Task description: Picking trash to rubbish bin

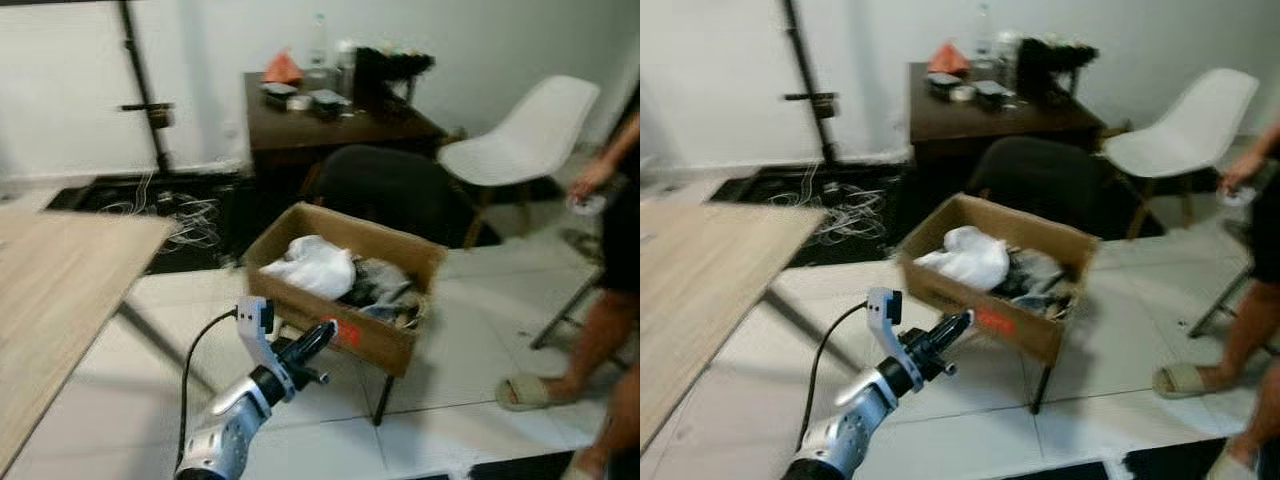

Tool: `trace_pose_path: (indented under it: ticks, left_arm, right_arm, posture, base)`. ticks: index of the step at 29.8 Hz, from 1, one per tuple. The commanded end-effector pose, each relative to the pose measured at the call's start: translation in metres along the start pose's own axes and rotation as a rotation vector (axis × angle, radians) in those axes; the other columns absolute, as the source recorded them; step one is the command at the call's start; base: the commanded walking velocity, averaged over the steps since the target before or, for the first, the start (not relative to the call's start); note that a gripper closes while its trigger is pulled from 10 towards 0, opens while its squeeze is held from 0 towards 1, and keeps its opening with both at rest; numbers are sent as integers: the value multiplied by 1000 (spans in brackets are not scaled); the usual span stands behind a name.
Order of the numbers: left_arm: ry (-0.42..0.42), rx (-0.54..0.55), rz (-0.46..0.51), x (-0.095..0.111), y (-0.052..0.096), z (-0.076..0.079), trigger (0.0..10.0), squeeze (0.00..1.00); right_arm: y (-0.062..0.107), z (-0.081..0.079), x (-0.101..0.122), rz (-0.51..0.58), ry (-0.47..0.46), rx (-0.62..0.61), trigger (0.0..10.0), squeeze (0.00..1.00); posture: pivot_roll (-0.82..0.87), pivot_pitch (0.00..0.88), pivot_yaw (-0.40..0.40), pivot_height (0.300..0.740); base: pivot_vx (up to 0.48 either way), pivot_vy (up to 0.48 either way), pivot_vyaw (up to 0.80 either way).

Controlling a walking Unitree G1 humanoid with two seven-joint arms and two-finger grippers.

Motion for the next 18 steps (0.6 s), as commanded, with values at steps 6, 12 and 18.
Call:
trace_pose_path:
  ticks: [6,12,18]
  left_arm:
    - [3,8,-17,-7,6,-2,10000,0]
    - [-14,-11,-26,-10,3,3,10000,0]
    - [-45,-27,-51,-14,0,7,10000,0]
  right_arm:
    - [0,-4,0,1,-6,12,10000,0]
    - [0,-4,0,6,-8,11,10000,0]
    - [0,-3,-1,3,-8,9,10000,0]
  posture:
    - [-170,93,59,740]
    - [-173,95,55,740]
    - [-175,95,53,740]
  base:
    - [303,0,-788]
    - [299,0,-160]
    - [296,0,0]
Point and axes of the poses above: a point about 5 cm out from each wrist's last joint towards the gripper, its own y axis pointing back from the gripper into the wrist, its own x axis along the axis of the wrist's last joint, z = x × y, the point moved 5 cm from there along -y, pointing out of the wrist towards the gripper
